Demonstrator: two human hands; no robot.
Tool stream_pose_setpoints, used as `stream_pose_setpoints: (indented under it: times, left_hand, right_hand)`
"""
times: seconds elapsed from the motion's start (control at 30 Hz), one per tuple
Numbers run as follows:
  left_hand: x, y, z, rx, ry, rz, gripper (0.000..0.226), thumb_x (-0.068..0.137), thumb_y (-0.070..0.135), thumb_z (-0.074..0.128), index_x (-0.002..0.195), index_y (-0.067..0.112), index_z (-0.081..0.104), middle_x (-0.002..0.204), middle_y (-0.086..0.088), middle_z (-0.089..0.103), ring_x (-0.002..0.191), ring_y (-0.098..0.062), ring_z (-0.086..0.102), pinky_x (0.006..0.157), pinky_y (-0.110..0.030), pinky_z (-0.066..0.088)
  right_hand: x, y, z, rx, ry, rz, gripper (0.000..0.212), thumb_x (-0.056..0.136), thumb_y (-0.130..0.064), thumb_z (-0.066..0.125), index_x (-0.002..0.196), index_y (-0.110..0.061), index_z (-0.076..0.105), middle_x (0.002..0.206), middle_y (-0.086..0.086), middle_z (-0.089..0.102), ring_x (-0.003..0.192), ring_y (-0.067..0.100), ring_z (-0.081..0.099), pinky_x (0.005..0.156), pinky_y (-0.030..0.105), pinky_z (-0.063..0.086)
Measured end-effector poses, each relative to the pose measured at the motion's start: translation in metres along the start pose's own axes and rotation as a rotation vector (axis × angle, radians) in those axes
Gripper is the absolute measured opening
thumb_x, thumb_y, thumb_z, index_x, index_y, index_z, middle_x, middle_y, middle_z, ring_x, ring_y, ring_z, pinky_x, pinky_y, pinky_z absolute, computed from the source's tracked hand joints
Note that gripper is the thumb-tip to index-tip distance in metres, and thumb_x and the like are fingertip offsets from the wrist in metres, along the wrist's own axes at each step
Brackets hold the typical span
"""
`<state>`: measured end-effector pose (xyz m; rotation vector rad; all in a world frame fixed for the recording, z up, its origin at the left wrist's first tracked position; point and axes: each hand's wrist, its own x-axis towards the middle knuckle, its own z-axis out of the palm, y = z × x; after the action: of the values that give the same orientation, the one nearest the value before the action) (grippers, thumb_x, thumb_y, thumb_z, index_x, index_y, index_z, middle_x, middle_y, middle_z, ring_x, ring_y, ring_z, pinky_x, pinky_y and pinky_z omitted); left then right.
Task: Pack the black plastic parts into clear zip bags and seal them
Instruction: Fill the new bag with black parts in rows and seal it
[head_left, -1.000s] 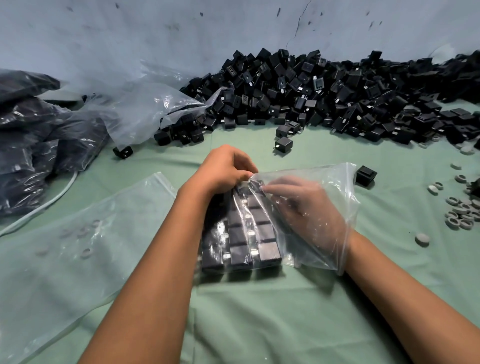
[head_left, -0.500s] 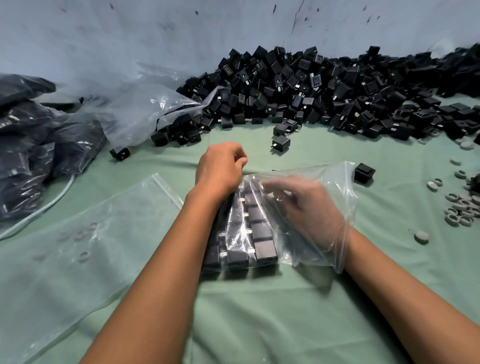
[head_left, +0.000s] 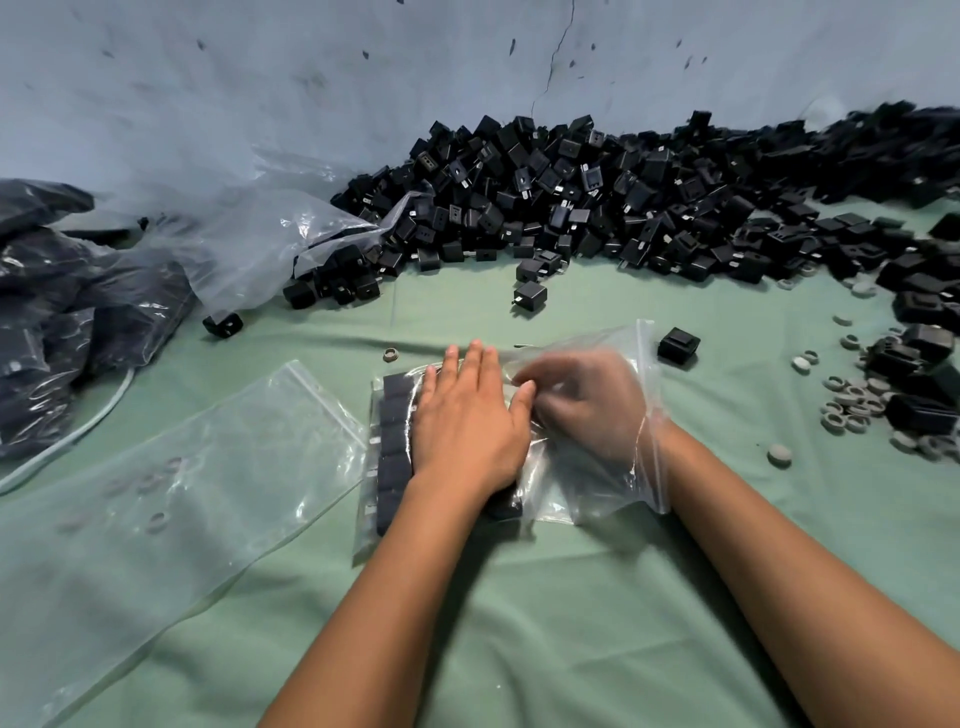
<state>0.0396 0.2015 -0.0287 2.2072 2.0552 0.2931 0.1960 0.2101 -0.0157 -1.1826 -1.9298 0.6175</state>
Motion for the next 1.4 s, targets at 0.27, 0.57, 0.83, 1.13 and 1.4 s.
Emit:
stream_pose_setpoints:
  times: [0.27,0.57,0.83,1.13,1.4]
  left_hand:
    - [0.0,-0.001,0.003,0.033,-0.015,-0.008,0.076,0.103,0.062,0.02,0.165,0.019,0.008,0.173,0.0,0.002,0.159,-0.019,-0.006,0.129,-0.043,-0.002]
    - [0.0,-0.002,0.001,0.056,-0.029,-0.009,0.076,0.103,0.062,0.017,0.165,0.02,0.006,0.173,0.0,0.0,0.159,-0.019,-0.006,0.129,-0.044,-0.001]
    - [-0.002,-0.001,-0.002,0.052,-0.04,-0.015,0.073,0.104,0.06,0.018,0.165,0.019,0.008,0.173,0.0,0.001,0.159,-0.018,-0.005,0.129,-0.044,0.0]
    - [0.0,0.0,-0.002,0.056,-0.03,-0.012,0.072,0.105,0.058,0.019,0.165,0.019,0.01,0.173,0.0,0.003,0.159,-0.019,-0.003,0.129,-0.043,0.0]
    - [-0.001,-0.001,-0.001,0.04,-0.019,-0.01,0.071,0.104,0.059,0.019,0.164,0.022,0.011,0.173,0.001,0.003,0.159,-0.018,-0.003,0.129,-0.044,-0.001]
  right_hand:
    - [-0.013,0.043,-0.061,-0.338,0.602,0.215,0.025,0.076,-0.01,0.05,0.077,-0.02,0.072,0.072,-0.003,0.069,0.074,0.018,0.062,0.066,0.032,0.052]
    - [-0.016,0.064,-0.069,-0.332,0.271,0.264,0.029,0.087,-0.005,0.071,0.108,-0.024,0.077,0.102,0.005,0.07,0.092,0.024,0.064,0.089,0.033,0.053]
    - [-0.019,0.052,-0.095,0.478,-0.107,0.32,0.027,0.105,-0.009,0.045,0.099,-0.005,0.07,0.058,0.015,0.058,0.036,0.012,0.03,0.038,0.017,0.019]
    - [-0.021,0.045,-0.111,0.832,-0.026,0.271,0.03,0.094,-0.02,0.042,0.09,0.001,0.064,0.048,0.008,0.039,0.036,0.009,0.024,0.04,0.02,0.008]
    - [-0.019,0.047,-0.089,0.425,-0.175,0.353,0.032,0.099,-0.005,0.038,0.096,0.018,0.061,0.058,0.014,0.058,0.042,0.02,0.039,0.038,0.02,0.023]
